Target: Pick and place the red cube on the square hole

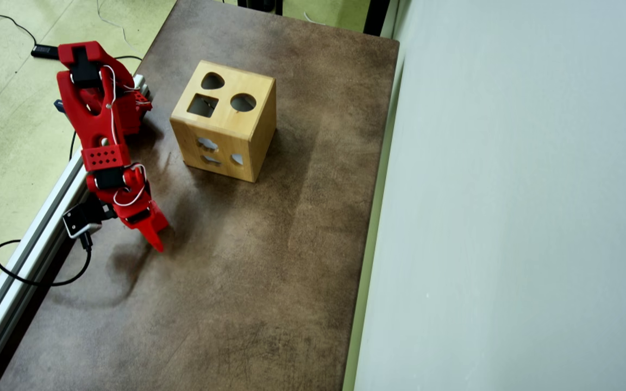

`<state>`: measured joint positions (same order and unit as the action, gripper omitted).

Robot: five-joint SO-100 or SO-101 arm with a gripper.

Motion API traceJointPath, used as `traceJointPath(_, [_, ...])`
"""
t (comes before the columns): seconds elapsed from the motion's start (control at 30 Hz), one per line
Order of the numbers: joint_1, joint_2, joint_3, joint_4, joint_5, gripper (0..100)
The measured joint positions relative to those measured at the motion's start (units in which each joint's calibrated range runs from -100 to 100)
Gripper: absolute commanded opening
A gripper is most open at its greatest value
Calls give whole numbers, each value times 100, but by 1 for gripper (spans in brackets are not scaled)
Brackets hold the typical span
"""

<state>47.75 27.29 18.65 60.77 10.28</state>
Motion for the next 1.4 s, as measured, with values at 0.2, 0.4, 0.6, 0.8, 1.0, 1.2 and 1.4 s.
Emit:
traceJointPath(0.2, [-43, 0, 0, 0, 0, 44])
traceJointPath(0.4, [-43, 0, 0, 0, 0, 44])
traceJointPath(0.6, [-43, 0, 0, 0, 0, 44])
traceJointPath(0.8, [-50, 0, 0, 0, 0, 39])
traceJointPath(1.0, [-50, -34, -36, -32, 0, 27])
traceJointPath(1.2, [-50, -42, -108, -32, 0, 23])
traceJointPath(1.4, [-50, -42, -108, -32, 0, 23])
